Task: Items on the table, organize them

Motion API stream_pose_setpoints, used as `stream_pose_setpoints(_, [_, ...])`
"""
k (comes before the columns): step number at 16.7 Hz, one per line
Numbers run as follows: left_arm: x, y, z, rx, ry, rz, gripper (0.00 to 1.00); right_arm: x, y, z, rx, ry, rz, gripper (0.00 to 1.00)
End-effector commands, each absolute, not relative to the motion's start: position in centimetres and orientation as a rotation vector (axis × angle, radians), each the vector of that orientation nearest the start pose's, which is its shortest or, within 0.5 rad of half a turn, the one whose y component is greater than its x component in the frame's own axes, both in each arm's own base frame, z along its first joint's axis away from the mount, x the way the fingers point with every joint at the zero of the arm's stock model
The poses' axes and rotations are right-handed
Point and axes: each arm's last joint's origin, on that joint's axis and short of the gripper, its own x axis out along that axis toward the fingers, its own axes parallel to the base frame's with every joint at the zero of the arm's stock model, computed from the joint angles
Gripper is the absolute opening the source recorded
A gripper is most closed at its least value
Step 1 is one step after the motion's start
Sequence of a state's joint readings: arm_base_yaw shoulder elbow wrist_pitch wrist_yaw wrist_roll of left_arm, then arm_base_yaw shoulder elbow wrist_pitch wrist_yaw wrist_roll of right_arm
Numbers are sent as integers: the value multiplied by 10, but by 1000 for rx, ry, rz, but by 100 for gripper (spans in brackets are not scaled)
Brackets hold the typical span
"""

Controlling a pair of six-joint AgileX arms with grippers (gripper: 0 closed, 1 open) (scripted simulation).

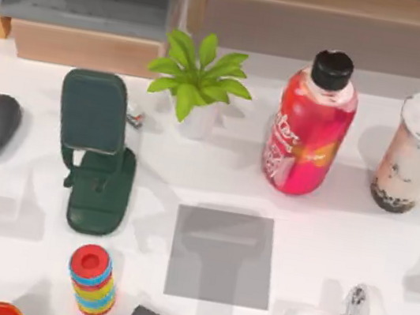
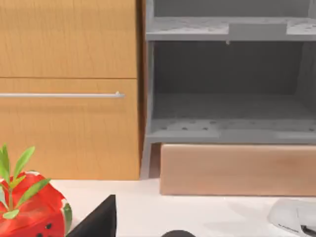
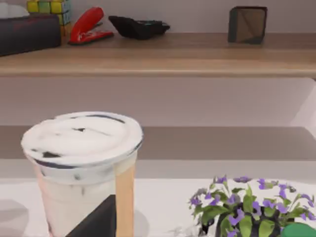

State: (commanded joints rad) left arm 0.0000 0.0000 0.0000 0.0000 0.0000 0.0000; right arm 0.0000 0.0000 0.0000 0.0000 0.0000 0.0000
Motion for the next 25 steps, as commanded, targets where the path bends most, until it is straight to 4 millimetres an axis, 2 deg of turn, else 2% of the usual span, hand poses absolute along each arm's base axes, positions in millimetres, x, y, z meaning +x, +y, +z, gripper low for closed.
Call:
stream_pose_setpoints(3, [106,-1,162,1,7,1,100,106,-1,160,0,0,0,100])
stream_pose_setpoints(5, [106,-1,172,6,46,3,100,106,-1,160,0,0,0,100])
stream_pose_setpoints(8, [111,0,201,20,155,5,100,106,-1,160,0,0,0,100])
stream_pose_setpoints(11, [131,1,238,38,336,2,100,106,-1,160,0,0,0,100])
stream_pose_setpoints(14, [175,2,267,55,589,-8,100,106,-1,160,0,0,0,100])
stream_pose_setpoints(17, [236,4,274,70,869,-25,100,106,-1,160,0,0,0,100])
stream_pose_setpoints(21, [313,8,257,83,1189,-54,100,106,-1,160,0,0,0,100])
stream_pose_setpoints(25, [372,11,228,92,1411,-81,100,106,-1,160,0,0,0,100])
